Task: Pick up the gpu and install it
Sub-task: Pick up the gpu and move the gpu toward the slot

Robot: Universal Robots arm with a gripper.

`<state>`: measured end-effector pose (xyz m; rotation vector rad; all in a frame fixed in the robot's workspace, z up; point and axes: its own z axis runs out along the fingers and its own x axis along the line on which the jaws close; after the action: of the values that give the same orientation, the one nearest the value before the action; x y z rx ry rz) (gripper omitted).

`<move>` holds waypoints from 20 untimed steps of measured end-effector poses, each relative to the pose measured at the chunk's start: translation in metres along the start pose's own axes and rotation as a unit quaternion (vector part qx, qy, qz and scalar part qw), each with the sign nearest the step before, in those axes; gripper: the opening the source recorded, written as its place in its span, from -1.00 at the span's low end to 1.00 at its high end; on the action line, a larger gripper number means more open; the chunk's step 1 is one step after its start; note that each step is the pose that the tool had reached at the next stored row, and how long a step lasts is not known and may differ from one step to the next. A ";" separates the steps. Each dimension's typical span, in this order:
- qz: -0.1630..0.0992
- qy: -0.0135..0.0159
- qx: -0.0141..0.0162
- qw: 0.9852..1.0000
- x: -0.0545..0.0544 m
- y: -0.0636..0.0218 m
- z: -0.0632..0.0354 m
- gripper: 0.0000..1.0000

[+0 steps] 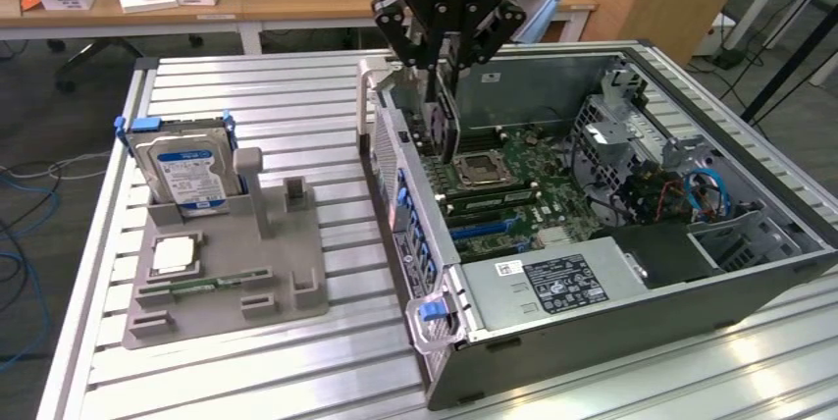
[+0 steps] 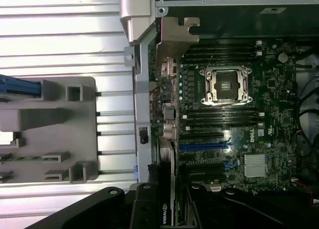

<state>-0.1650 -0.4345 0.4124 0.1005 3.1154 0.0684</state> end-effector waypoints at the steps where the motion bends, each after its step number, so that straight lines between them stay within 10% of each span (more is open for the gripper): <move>1: 0.000 0.000 0.000 1.000 -0.002 0.0001 0.0001 -0.48; 20: 0.000 0.000 0.000 1.000 -0.045 0.0029 0.0012 -0.48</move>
<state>-0.1194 -0.4345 0.4123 0.1007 3.1154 0.0685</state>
